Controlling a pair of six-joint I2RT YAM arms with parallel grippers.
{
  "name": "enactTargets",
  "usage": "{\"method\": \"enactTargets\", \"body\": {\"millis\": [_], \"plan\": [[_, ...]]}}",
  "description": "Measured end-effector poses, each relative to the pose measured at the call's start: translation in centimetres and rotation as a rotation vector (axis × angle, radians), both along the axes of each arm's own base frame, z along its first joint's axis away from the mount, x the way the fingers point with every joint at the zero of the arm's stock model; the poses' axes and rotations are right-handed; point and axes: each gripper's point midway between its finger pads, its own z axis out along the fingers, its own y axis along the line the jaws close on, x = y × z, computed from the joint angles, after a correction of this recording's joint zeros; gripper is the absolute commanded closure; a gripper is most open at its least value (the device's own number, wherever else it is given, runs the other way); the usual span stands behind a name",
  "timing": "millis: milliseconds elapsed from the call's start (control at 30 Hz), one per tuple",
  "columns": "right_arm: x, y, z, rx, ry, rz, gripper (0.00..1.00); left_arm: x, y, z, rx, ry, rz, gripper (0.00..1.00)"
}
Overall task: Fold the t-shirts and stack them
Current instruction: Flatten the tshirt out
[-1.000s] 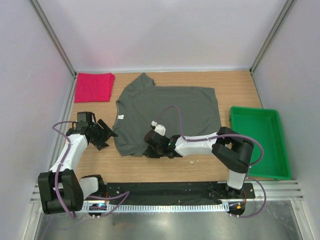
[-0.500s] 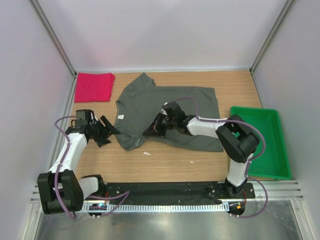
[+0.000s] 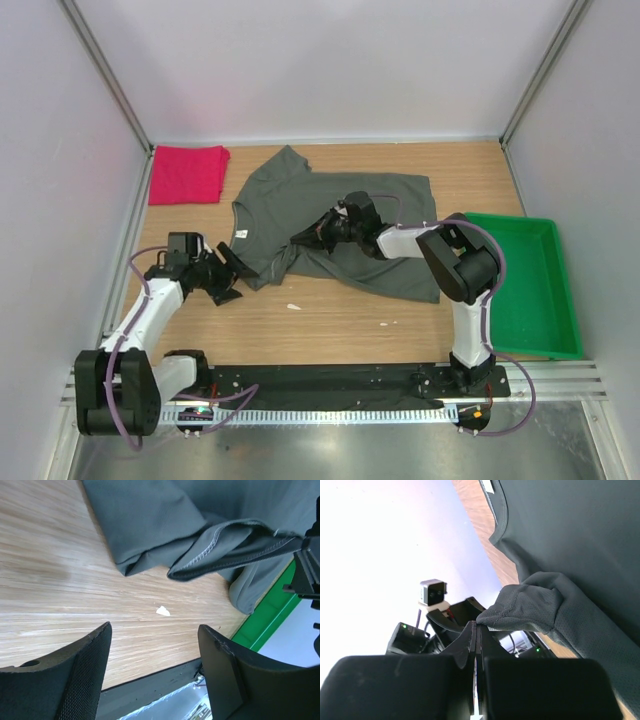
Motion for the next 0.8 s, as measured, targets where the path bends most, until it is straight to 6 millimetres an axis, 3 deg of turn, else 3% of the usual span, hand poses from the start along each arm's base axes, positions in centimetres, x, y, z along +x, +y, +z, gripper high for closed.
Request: {"method": "enactTargets", "body": {"millis": [333,433,500,800], "plan": [[0.0,-0.3,-0.4,0.007,0.011,0.019,0.99,0.7,-4.1,-1.2,-0.068,0.023,-0.069,0.43],[-0.1,-0.4,-0.4,0.007,0.013,0.024,0.99,0.7,-5.4,-1.7,-0.052,0.029,-0.114,0.52],[0.0,-0.4,-0.4,0.008,0.012,0.025,0.99,0.9,-5.7,-1.9,-0.036,0.025,-0.126,0.58],[0.0,-1.2,-1.0,0.005,0.022,0.017,0.99,2.0,-6.1,-3.9,0.035,0.052,-0.119,0.59]]}}
